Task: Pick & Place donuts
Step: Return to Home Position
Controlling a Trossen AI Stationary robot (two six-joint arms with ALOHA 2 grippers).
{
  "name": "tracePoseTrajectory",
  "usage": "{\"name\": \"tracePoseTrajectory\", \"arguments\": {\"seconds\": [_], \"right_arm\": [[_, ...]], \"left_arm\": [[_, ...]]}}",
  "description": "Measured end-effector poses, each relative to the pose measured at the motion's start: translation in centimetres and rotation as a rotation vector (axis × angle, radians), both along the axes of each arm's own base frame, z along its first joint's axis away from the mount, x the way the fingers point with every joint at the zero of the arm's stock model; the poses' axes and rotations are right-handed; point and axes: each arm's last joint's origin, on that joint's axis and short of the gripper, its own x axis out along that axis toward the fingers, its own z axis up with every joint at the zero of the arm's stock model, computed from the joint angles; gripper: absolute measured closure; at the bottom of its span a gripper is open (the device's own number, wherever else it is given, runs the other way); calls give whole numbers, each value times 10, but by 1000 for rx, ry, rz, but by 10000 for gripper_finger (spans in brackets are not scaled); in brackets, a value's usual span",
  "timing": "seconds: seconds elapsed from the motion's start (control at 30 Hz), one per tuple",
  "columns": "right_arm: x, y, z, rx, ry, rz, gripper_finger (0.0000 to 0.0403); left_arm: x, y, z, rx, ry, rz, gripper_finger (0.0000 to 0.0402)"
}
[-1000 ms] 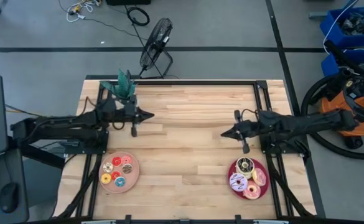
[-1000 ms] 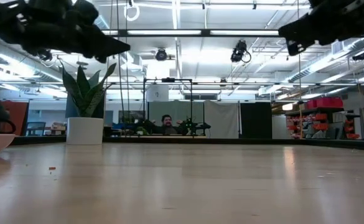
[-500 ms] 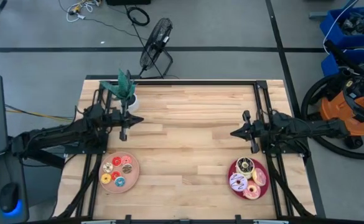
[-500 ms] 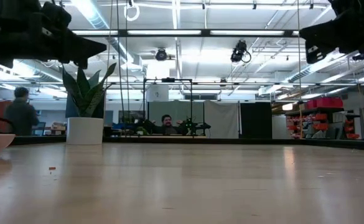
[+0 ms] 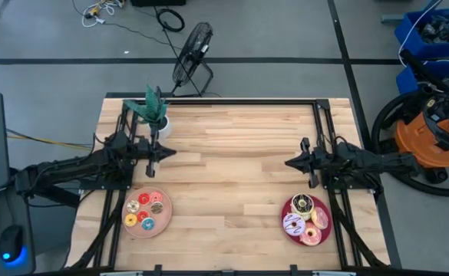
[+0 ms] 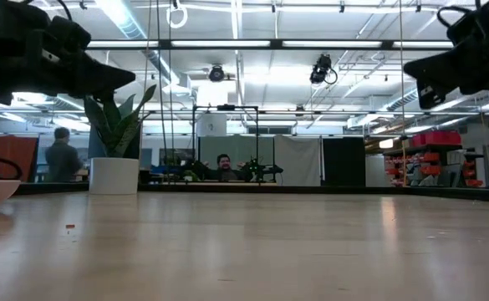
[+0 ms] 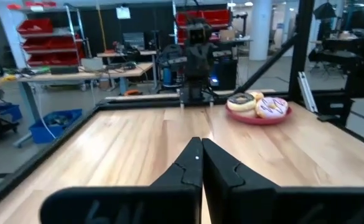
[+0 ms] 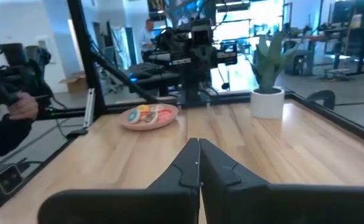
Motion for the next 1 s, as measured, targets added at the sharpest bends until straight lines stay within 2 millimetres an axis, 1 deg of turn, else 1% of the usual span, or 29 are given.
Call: {"name": "tracePoseTrajectory", "arguments": {"seconds": [0.17,0.27,0.33,0.5,0.57,0.7,0.8,0.9,1.0], "right_arm": [[0,-1,1,-8,-17,-49,399],[0,-2,2,9,4,-73,399],[-2,-3,6,22,7,-93,399],[-7,-5,19,25,17,-179,400],[-7,-6,19,29,38,-196,400],[-7,-7,11,58,89,-229,400],[-6,-7,7,73,99,-249,400],[-6,-7,7,80,91,-252,400],[-6,-8,9,85,70,-270,400]], "left_arm": [[-2,2,-1,21,13,-4,397],[-5,1,5,27,-42,-75,397],[-9,1,9,41,-75,-98,398],[-20,7,15,7,-135,29,398],[-24,8,17,-21,-156,67,399],[-26,3,19,-77,-201,114,399],[-26,-1,14,-101,-169,150,400],[-25,-7,6,-111,-88,163,400],[-25,-12,1,-73,-49,146,400]]}}
